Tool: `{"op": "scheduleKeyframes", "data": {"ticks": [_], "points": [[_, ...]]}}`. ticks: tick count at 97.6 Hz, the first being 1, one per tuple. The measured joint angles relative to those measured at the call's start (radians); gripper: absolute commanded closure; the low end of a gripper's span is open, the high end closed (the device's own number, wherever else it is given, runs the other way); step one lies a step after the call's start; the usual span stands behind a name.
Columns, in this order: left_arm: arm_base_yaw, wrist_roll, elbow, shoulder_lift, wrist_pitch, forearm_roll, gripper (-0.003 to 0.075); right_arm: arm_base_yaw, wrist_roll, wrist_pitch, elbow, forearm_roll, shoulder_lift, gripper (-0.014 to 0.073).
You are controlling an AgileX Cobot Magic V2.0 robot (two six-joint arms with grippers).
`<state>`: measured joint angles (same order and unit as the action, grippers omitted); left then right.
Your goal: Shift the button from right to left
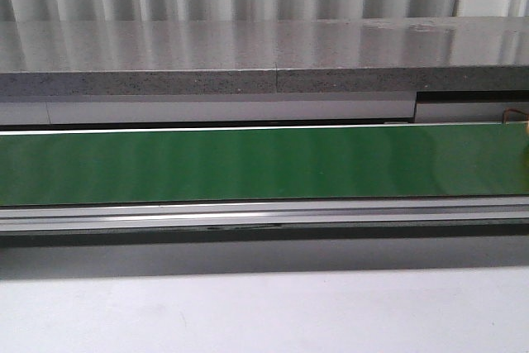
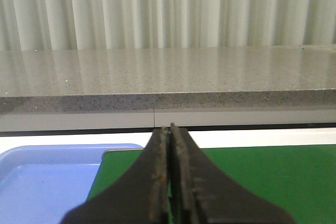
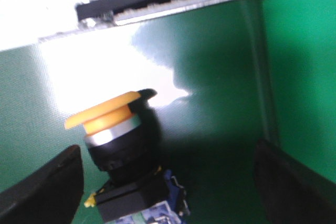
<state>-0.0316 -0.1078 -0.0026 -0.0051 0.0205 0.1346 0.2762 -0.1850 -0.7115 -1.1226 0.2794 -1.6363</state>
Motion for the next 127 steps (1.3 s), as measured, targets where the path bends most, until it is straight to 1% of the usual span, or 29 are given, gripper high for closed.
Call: {"op": "scheduleKeyframes", "data": {"ticks": [22,46,69,94,104,111,115,120,126,127], "points": [[0.000,0.000,0.000,0.000,0.000,0.000,0.0740,-0.064,-0.048,0.059,0.010,0.000,0.156,-0.0057],[0.000,0.000,0.000,0.000,0.000,0.000,0.0740,-0.140,-0.081,0.140,0.120,0.000,0.392,-0.0057],[0.000,0.000,0.000,0.000,0.000,0.000,0.0740,-0.145,-0.083,0.181,0.281,-0.024,0.658,-0.0057],[0.000,0.000,0.000,0.000,0.000,0.000,0.0740,-0.145,-0.085,0.179,0.445,-0.033,0.938,-0.0049],[0.000,0.000,0.000,0.000,0.000,0.000,0.0740,-0.145,-0.085,0.158,0.500,-0.033,1.042,-0.0012],[0.000,0.000,0.000,0.000,0.000,0.000,0.0740,-0.145,-0.085,0.146,0.535,-0.033,1.104,0.0049],[0.000,0.000,0.000,0.000,0.000,0.000,0.0740,-0.145,-0.085,0.142,0.554,-0.033,1.136,0.0100],[0.000,0.000,0.000,0.000,0.000,0.000,0.0740,-0.145,-0.085,0.131,0.571,-0.033,1.168,0.0174],[0.000,0.000,0.000,0.000,0.000,0.000,0.0740,-0.145,-0.085,0.124,0.584,-0.035,1.198,0.0283],[0.000,0.000,0.000,0.000,0.000,0.000,0.0740,-0.145,-0.085,0.118,0.593,-0.035,1.234,0.0661]]}}
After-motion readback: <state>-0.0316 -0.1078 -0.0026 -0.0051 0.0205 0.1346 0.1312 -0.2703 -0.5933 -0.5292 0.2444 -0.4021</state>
